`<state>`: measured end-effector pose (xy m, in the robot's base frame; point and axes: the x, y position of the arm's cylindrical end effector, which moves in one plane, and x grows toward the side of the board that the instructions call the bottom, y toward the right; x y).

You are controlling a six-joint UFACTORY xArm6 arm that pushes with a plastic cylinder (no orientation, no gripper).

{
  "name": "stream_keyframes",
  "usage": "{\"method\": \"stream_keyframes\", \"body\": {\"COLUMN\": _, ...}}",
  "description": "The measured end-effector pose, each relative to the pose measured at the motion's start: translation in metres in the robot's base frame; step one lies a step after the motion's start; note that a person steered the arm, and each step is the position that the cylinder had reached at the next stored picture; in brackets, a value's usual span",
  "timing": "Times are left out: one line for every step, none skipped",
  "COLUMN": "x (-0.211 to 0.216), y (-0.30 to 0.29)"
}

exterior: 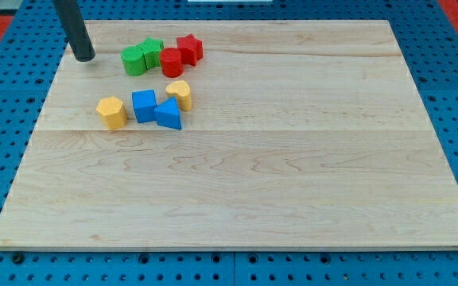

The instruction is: Move the arm above the blue cube

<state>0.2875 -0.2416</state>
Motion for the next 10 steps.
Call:
{"method": "stream_keyframes", "body": {"x": 0.0, "y": 0.0}}
{"method": "stream_keyframes", "body": {"x": 0.008, "y": 0.002}}
{"method": "stream_keyframes", "body": {"x": 0.036, "y": 0.004}}
{"method": "stream_keyframes", "body": {"x": 0.053, "y": 0.014}}
{"method": "stream_keyframes", "body": {"x": 0.074, "y": 0.056}}
{"method": "stream_keyframes", "body": {"x": 0.074, "y": 0.09}}
{"method": "stream_keyframes", "body": {"x": 0.073, "y": 0.092}}
{"method": "stream_keyframes", "body": {"x": 0.066, "y": 0.107}}
{"method": "stream_keyframes", "body": {"x": 0.047, "y": 0.113}}
{"method": "stream_keyframes", "body": {"x": 0.054, "y": 0.084}}
